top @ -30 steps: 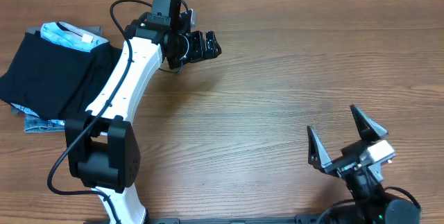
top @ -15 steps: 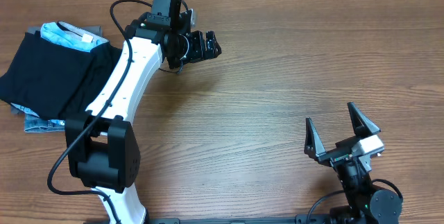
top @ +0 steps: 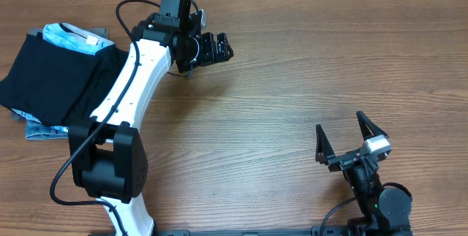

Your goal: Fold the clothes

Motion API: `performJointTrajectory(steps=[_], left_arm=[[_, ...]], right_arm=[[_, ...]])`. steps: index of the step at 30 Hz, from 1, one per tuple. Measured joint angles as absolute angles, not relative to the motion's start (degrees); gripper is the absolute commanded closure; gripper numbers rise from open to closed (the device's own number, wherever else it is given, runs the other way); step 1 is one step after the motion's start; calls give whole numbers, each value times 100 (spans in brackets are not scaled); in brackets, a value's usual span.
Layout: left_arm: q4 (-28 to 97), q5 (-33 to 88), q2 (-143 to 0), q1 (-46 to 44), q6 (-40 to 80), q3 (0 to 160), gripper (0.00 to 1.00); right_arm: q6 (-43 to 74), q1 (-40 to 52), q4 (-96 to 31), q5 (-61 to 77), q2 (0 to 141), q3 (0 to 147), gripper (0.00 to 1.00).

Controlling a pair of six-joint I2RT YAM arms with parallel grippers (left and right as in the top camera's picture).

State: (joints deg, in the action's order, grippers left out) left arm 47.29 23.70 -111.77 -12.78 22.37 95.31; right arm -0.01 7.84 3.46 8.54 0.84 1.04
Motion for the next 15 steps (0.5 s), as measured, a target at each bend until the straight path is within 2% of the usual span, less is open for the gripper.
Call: performJointTrajectory(steps=[6,15], left_arm=[[4729,2370,-11177,-1278,2237,9529,0],[4729,2373,-11177,-1278,2237,9529,0]], right_arm=[[1,770,-388,849,80,104,0],[-1,753,-425,849,80,104,0]])
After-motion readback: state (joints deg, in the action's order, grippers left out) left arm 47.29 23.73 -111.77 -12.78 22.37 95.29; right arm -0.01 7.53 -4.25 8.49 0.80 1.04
